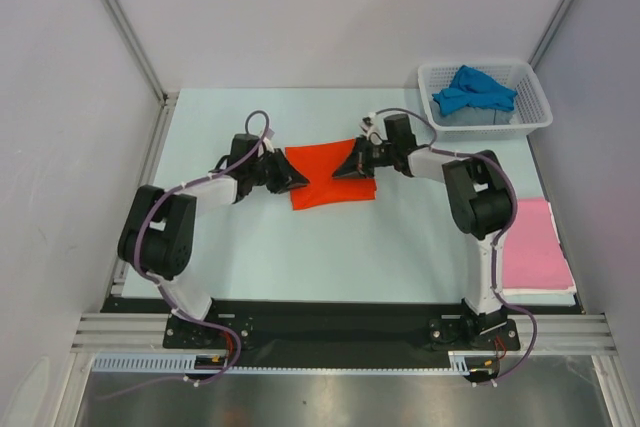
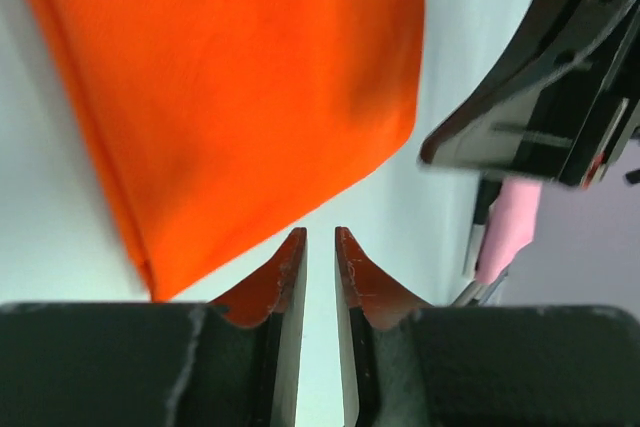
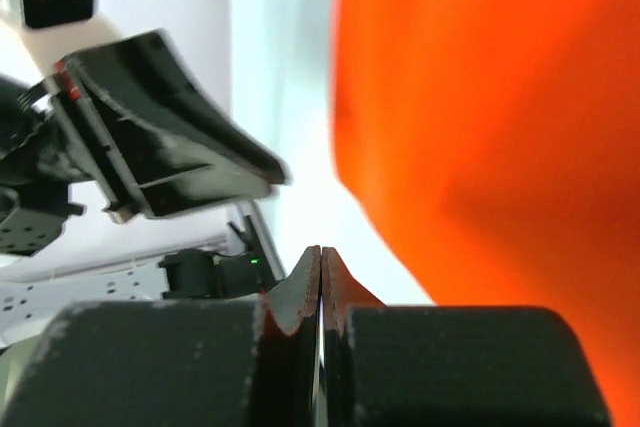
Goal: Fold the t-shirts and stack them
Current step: Fold the tshirt
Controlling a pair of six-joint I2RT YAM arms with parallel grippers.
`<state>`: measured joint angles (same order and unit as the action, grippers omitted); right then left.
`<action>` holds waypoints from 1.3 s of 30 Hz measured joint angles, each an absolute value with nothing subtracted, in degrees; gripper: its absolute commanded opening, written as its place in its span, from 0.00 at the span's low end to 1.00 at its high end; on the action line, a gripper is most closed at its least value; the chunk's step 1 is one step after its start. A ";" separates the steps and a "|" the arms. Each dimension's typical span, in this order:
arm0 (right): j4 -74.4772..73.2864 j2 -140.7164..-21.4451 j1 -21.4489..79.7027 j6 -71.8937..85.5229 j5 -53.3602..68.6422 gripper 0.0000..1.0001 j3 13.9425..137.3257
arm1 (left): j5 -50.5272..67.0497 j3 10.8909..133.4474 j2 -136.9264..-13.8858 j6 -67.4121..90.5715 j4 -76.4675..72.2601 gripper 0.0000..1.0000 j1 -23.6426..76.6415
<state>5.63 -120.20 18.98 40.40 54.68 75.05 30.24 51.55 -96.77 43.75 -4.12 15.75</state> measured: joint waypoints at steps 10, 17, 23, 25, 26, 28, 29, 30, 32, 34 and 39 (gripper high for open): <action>14.24 -131.68 24.95 48.88 56.77 0.00 78.11 | 32.69 55.22 -110.61 47.97 -8.27 0.19 15.20; 12.67 -125.21 22.15 43.59 58.41 0.00 65.45 | 32.21 55.13 -109.82 46.41 -7.05 0.18 14.87; -1.67 -112.18 13.23 35.53 54.72 0.14 56.23 | 28.25 54.76 -104.55 39.81 0.80 0.37 14.94; -7.92 -106.39 9.58 32.71 51.11 0.29 56.16 | 25.85 54.65 -101.06 36.97 4.40 0.42 15.53; -10.11 -103.61 8.21 31.44 49.54 0.32 56.21 | 24.38 54.68 -98.89 35.31 6.15 0.47 16.08; -14.15 -97.89 5.98 29.78 46.61 0.40 56.45 | 20.43 55.05 -94.17 31.59 9.61 0.54 18.48; -15.68 -95.83 5.43 28.95 45.47 0.42 56.77 | 18.31 55.86 -92.12 29.39 11.44 0.57 20.36; -17.43 -93.76 5.21 28.25 44.07 0.45 57.21 | 15.79 56.80 -90.54 27.53 12.91 0.61 22.81; -19.46 -91.81 5.26 27.27 42.81 0.48 57.82 | 10.07 58.76 -87.79 22.81 14.52 0.67 29.04; -21.10 -90.78 5.19 26.85 41.78 0.50 57.93 | 4.16 59.90 -86.06 17.80 14.74 0.68 36.16; -24.71 -89.14 3.57 26.89 39.92 0.57 57.93 | -9.87 60.53 -87.26 3.38 14.15 0.69 52.25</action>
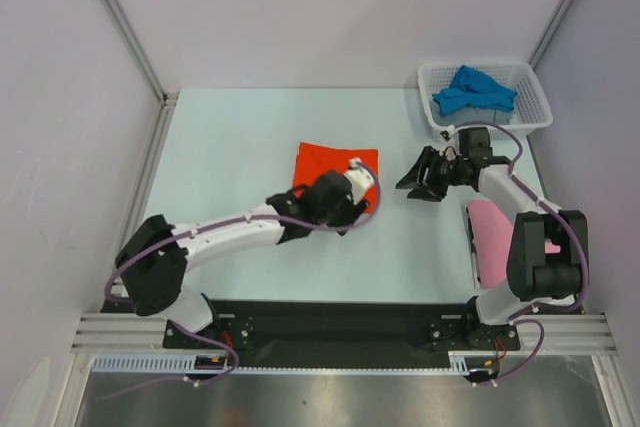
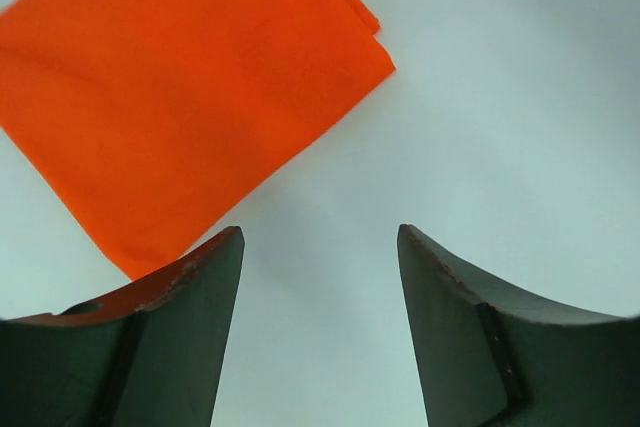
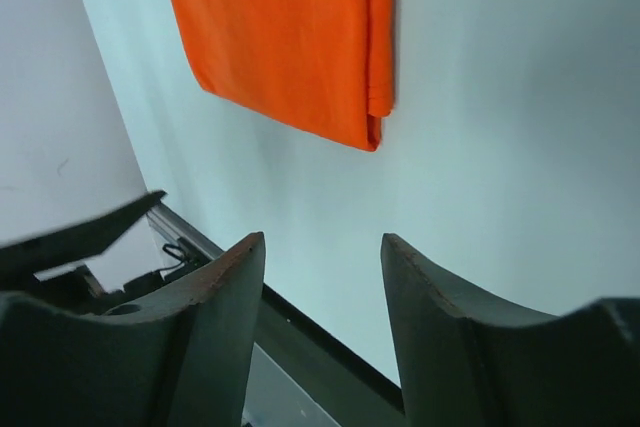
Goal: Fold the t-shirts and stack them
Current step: Fold the tshirt, then neatly place the folded tshirt to the corner
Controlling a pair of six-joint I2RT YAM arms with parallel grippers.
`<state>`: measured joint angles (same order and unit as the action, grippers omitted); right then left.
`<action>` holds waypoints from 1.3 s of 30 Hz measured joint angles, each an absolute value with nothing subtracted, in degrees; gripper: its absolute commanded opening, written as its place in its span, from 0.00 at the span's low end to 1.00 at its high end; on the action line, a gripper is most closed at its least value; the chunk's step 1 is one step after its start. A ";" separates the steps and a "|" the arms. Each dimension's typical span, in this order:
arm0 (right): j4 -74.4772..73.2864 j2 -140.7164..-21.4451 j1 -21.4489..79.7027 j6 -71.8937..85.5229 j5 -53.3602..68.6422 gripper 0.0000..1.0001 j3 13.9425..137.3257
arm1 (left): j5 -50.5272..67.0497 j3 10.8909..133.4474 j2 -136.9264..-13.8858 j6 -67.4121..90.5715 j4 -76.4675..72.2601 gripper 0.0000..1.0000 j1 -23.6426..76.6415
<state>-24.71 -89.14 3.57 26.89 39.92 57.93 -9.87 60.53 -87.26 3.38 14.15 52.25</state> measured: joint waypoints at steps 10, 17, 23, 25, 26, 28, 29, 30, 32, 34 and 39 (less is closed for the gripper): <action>-24.10 -82.70 -2.61 26.98 37.82 0.60 54.22 | -33.87 57.17 -106.74 -23.29 0.12 0.63 67.16; -21.65 -79.07 -3.27 27.55 37.95 0.61 48.14 | -37.85 57.43 -111.20 -31.18 -9.08 0.52 67.57; -19.73 -75.07 -3.88 28.75 38.28 0.61 44.80 | -37.21 59.79 -114.24 -35.42 -11.51 0.49 66.81; -19.20 -74.30 -4.16 28.86 38.57 0.61 44.34 | -36.42 61.47 -115.39 -36.16 -11.40 0.47 65.82; -18.94 -74.02 -4.38 28.86 38.79 0.61 44.10 | -35.70 62.50 -115.98 -36.53 -11.18 0.46 65.08; -18.52 -73.71 -4.78 28.86 39.13 0.61 43.57 | -34.24 64.55 -116.99 -36.56 -10.13 0.40 63.46; -18.31 -73.69 -4.95 28.86 39.35 0.62 43.22 | -33.36 65.67 -117.51 -36.47 -9.56 0.38 62.50; -18.11 -73.69 -5.13 28.86 39.55 0.61 42.85 | -32.32 66.52 -117.93 -36.53 -8.88 0.36 61.65; -17.58 -73.69 -5.30 28.95 39.94 0.62 41.91 | -30.70 67.81 -118.58 -36.49 -7.90 0.31 60.34; -16.95 -73.87 -5.37 29.52 40.58 0.62 41.12 | -29.69 68.77 -119.11 -36.53 -6.94 0.25 59.55; -14.48 -76.09 -5.37 31.29 41.60 0.63 40.93 | -29.10 70.06 -119.98 -36.58 -5.56 0.01 59.51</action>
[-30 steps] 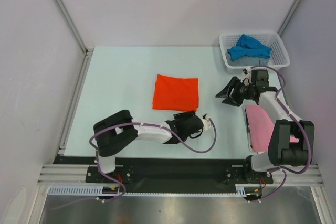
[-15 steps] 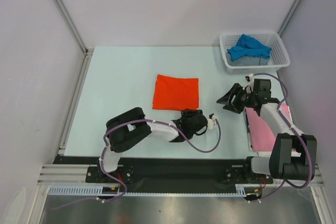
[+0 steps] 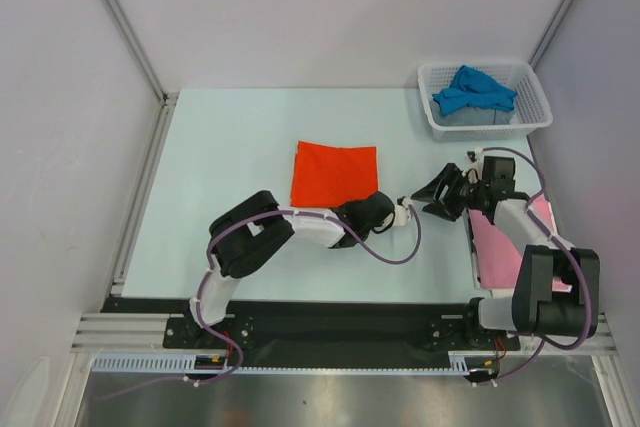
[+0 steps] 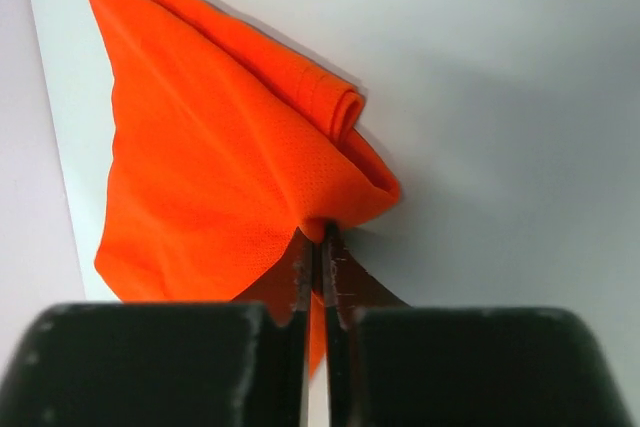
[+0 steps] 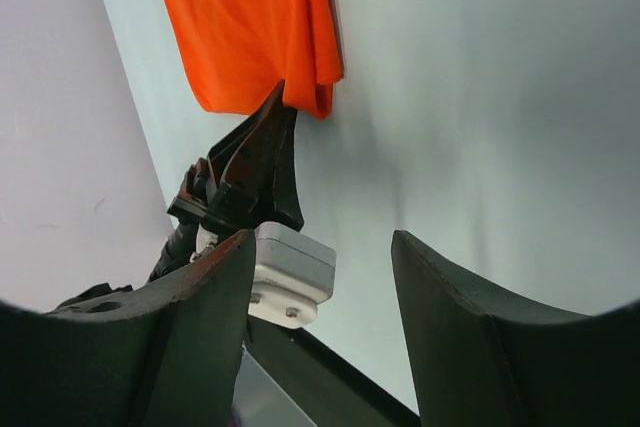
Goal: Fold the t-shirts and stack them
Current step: Neatly place the folded tshirt to the corner
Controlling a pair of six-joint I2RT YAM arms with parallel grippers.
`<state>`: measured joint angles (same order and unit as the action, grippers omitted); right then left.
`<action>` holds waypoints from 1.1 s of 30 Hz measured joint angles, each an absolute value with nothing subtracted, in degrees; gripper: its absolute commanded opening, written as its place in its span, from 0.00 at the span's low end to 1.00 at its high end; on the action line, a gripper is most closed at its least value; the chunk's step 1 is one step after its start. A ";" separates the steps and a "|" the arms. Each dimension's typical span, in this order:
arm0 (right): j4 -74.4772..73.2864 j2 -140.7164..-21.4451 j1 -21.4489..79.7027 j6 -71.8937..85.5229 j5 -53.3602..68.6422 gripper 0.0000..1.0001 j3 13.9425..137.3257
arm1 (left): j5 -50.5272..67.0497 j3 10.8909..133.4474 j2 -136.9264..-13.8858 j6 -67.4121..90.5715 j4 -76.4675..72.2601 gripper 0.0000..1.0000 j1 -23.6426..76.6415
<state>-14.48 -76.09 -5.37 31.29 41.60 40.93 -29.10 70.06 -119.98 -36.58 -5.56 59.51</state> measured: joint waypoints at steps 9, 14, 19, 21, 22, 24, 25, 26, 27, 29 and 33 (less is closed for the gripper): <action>-8.69 -85.17 -5.13 35.35 43.88 0.73 41.91 | -27.51 70.35 -119.50 -35.88 -4.21 0.00 59.27; -5.87 -92.86 -3.49 37.60 45.19 0.93 46.48 | -23.68 70.35 -116.88 -32.82 -0.71 0.00 58.50; -3.97 -98.15 -0.30 39.55 45.36 0.99 53.19 | -20.99 70.35 -112.44 -29.87 2.59 0.01 58.06; -3.20 -100.01 0.80 40.53 45.36 1.00 55.42 | -20.18 70.35 -110.91 -29.04 3.25 0.00 57.78; -2.76 -101.16 1.28 40.93 45.39 1.00 56.58 | -19.79 70.35 -110.19 -28.64 3.70 0.00 57.63; -2.28 -103.53 2.04 41.60 45.39 1.00 58.43 | -19.11 70.35 -108.95 -28.18 4.51 0.01 57.23; -2.07 -104.79 2.52 41.93 45.47 1.00 59.37 | -18.79 70.35 -108.49 -27.97 4.84 0.00 57.06; -1.93 -106.28 2.96 42.04 45.50 1.00 60.40 | -18.61 70.35 -108.05 -27.88 5.17 0.00 56.93; -1.93 -107.59 3.31 42.24 45.54 1.00 61.36 | -18.44 70.35 -107.81 -27.86 5.43 0.00 56.84; -1.89 -109.69 3.81 42.46 45.50 1.00 62.94 | -17.96 70.35 -107.37 -27.83 5.91 0.00 56.55; -1.83 -112.51 4.75 43.57 45.50 0.98 64.64 | -17.28 70.35 -106.80 -27.83 7.22 0.00 56.12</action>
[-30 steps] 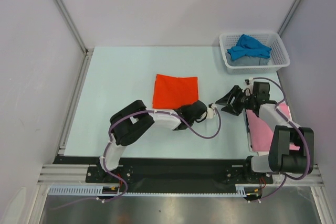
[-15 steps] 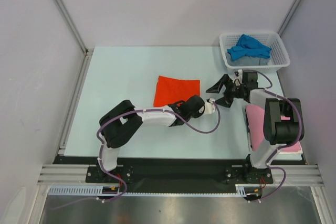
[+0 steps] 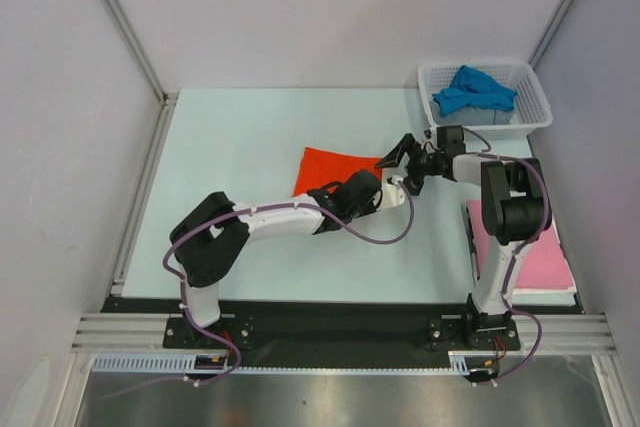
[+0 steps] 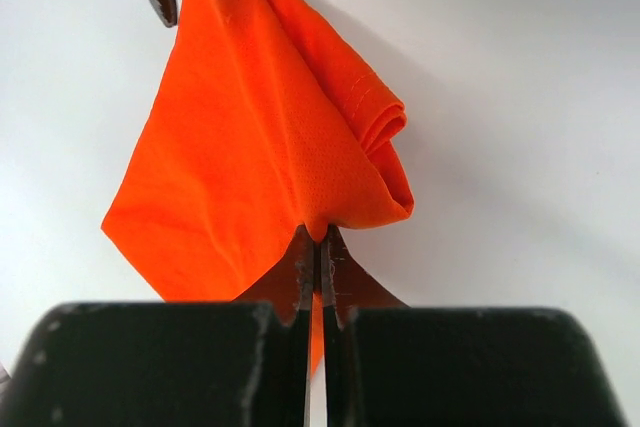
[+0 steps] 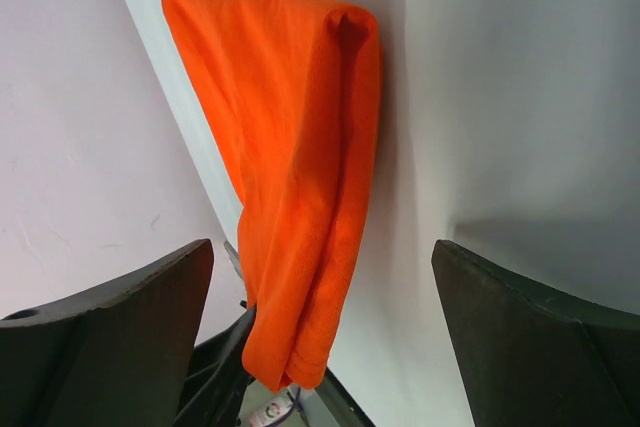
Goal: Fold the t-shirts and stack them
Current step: Neatly place the folded tshirt to the corner
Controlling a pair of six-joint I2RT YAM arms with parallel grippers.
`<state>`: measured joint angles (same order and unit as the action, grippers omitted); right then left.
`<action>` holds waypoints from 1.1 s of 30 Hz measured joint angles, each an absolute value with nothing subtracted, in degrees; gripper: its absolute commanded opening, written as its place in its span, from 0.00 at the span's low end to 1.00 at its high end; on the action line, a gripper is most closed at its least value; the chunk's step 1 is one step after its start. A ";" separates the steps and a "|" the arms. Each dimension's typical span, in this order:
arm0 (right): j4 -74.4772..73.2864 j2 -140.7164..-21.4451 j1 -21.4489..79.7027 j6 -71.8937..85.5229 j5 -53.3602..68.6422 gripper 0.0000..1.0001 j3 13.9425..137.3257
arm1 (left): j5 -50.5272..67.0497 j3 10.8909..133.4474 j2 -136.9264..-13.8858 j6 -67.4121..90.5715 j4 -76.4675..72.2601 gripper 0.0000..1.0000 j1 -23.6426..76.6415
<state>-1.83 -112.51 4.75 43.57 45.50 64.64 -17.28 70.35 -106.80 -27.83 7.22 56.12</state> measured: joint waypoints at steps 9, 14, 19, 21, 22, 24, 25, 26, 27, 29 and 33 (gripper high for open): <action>1.21 -118.02 8.01 50.35 44.86 0.84 68.18 | -17.10 70.35 -104.66 -27.81 8.05 0.00 55.37; 2.72 -119.39 9.17 53.12 43.51 0.77 69.38 | -17.10 70.35 -104.47 -27.40 8.82 0.00 55.33; 4.14 -120.97 9.54 54.24 42.74 0.69 70.52 | -17.10 70.35 -104.47 -26.98 9.56 0.00 55.31; 4.71 -121.40 9.67 54.41 42.44 0.67 70.85 | -17.10 70.35 -104.47 -26.94 9.67 0.00 55.31; 4.84 -121.54 9.74 54.41 42.26 0.66 70.98 | -17.12 70.35 -104.44 -26.94 9.69 0.00 55.31; 5.04 -121.80 9.87 54.43 41.89 0.64 71.20 | -17.12 70.37 -104.44 -26.92 9.78 0.00 55.31; 5.08 -121.99 9.91 54.41 41.78 0.62 71.40 | -17.12 70.43 -104.44 -26.92 9.93 0.00 55.31; 5.10 -122.19 9.96 54.39 41.60 0.61 71.64 | -17.15 70.52 -104.44 -26.92 10.13 0.00 55.31; 5.10 -122.34 10.04 54.37 41.32 0.59 71.83 | -17.15 70.63 -104.44 -26.92 10.26 0.00 55.31; 4.97 -122.43 10.17 54.13 40.62 0.56 72.05 | -17.15 70.81 -104.44 -26.89 10.50 0.00 55.31; 4.86 -123.11 10.28 52.51 38.33 0.12 72.58 | -17.06 70.94 -104.38 -26.59 10.90 0.00 55.31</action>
<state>4.86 -123.11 10.28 52.51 38.33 72.58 -17.06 70.94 -104.38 -26.59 10.90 55.31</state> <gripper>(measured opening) 0.354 0.017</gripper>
